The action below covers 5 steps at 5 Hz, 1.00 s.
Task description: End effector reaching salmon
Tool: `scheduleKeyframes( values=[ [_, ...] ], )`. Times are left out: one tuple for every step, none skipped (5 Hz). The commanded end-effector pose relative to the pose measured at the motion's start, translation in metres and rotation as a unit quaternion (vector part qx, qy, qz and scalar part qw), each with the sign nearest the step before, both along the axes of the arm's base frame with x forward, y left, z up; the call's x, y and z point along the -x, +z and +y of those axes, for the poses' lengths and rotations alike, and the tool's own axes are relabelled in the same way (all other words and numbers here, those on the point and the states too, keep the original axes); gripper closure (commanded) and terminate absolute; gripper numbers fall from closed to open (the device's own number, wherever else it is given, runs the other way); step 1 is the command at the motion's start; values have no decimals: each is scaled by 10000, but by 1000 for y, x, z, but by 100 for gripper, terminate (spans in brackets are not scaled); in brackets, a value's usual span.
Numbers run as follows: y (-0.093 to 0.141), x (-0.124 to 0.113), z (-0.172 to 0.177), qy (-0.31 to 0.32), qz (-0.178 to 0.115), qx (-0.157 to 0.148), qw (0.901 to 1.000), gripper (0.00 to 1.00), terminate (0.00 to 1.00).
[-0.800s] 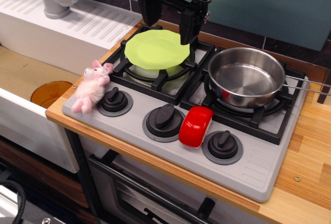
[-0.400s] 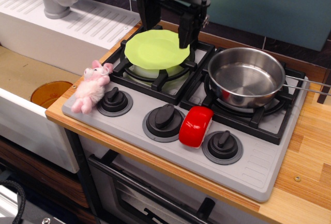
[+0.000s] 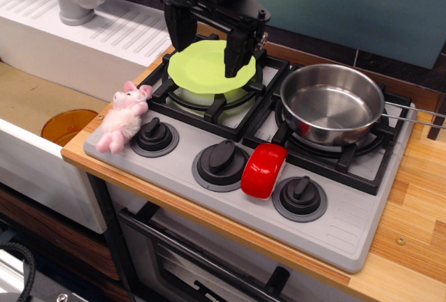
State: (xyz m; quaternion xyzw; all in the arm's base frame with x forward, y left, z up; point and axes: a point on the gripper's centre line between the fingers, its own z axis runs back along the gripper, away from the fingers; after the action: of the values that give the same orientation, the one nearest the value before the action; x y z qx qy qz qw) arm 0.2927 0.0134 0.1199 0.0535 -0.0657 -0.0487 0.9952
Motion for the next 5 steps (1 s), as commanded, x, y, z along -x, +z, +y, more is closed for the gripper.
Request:
scheduleKeyframes(
  values=[
    [28, 4, 18, -58, -331, -66, 9994, 0, 0],
    [27, 5, 21, -39, -373, -15, 9993, 0, 0],
    [17, 11, 11, 151, -466, -120, 9987, 0, 0],
    [3, 24, -10, 416, -591, -51, 9974, 0, 0],
    [-16, 34, -31, 592, -735, 109, 9955, 0, 0]
  ],
)
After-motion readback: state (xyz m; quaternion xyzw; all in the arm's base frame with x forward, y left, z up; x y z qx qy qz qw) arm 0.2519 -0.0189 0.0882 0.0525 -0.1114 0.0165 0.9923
